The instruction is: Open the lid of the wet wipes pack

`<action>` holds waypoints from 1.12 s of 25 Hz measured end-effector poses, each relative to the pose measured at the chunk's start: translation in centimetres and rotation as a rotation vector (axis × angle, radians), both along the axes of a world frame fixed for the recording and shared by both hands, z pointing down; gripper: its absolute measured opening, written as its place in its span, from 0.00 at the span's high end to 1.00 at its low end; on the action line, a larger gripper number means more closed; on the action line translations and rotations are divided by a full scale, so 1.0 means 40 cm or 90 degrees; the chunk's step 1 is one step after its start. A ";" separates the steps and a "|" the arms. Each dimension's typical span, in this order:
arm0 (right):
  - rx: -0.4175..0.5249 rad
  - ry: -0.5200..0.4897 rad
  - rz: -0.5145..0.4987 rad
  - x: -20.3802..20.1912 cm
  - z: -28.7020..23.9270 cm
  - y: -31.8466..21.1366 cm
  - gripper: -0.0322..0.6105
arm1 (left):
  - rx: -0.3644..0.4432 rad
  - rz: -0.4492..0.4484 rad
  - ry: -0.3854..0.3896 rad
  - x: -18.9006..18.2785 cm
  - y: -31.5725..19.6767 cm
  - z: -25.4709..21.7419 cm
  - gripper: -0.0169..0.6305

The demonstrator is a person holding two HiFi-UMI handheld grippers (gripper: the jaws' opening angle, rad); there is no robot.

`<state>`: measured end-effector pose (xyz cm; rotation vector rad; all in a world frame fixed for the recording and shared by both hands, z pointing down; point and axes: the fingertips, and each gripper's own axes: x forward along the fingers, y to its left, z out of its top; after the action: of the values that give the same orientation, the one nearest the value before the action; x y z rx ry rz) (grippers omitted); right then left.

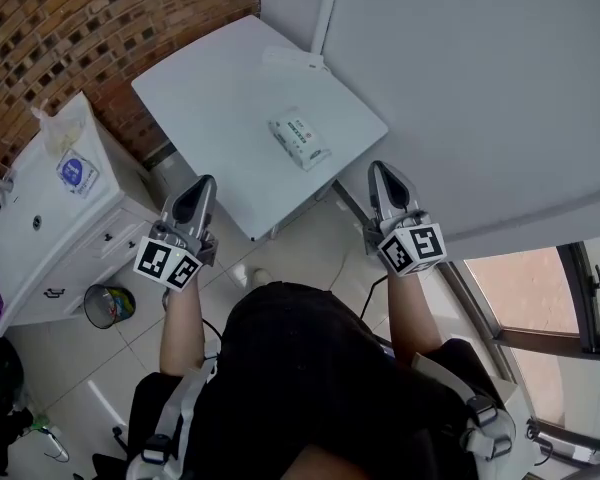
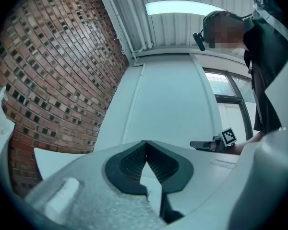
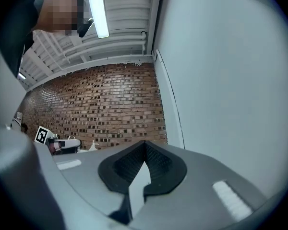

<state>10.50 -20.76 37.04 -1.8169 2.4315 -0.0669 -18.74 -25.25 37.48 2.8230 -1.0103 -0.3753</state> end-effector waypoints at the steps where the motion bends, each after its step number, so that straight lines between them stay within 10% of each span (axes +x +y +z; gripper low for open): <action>1: -0.002 0.000 -0.002 -0.012 0.009 -0.008 0.94 | -0.002 0.005 -0.003 -0.006 -0.003 0.009 0.97; 28: -0.119 0.082 0.014 -0.053 0.257 -0.231 0.94 | -0.034 0.115 -0.095 0.127 -0.142 0.117 0.97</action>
<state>8.36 -29.99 47.31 -1.9806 2.5696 -0.1868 -13.65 -30.93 42.16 2.8982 -0.7662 -0.1181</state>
